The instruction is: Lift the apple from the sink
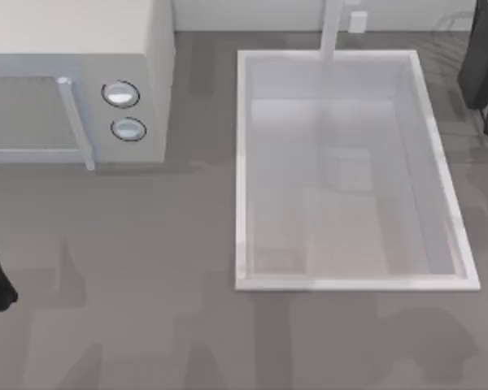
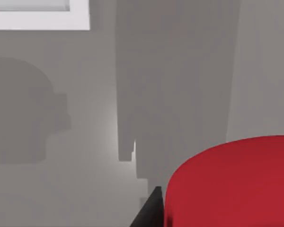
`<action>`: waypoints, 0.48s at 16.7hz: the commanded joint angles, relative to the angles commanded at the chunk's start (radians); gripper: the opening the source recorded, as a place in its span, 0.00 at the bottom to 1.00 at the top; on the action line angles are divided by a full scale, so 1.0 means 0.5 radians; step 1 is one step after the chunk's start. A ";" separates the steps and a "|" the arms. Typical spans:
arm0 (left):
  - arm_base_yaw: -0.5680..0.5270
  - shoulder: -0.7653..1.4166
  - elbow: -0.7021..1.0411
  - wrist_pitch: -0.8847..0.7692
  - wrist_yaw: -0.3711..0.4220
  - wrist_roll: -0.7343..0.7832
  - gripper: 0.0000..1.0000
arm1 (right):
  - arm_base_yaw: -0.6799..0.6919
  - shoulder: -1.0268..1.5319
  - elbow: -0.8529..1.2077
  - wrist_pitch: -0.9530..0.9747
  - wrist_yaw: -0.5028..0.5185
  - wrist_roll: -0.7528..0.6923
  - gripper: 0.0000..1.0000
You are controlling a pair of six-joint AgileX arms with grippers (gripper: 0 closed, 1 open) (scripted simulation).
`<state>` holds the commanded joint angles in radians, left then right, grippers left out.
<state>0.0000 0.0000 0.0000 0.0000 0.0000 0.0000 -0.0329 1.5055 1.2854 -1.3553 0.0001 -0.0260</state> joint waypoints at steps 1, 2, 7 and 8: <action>0.000 0.000 0.000 0.000 0.000 0.000 1.00 | 0.000 0.001 -0.005 0.006 0.000 0.000 0.00; 0.000 0.000 0.000 0.000 0.000 0.000 1.00 | 0.000 0.007 -0.030 0.031 0.000 0.000 0.00; 0.000 0.000 0.000 0.000 0.000 0.000 1.00 | 0.001 0.078 -0.353 0.448 0.000 0.004 0.00; 0.000 0.000 0.000 0.000 0.000 0.000 1.00 | 0.001 0.097 -0.437 0.564 0.000 0.005 0.00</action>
<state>0.0000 0.0000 0.0000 0.0000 0.0000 0.0000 -0.0324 1.5539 1.0668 -1.0734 0.0000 -0.0235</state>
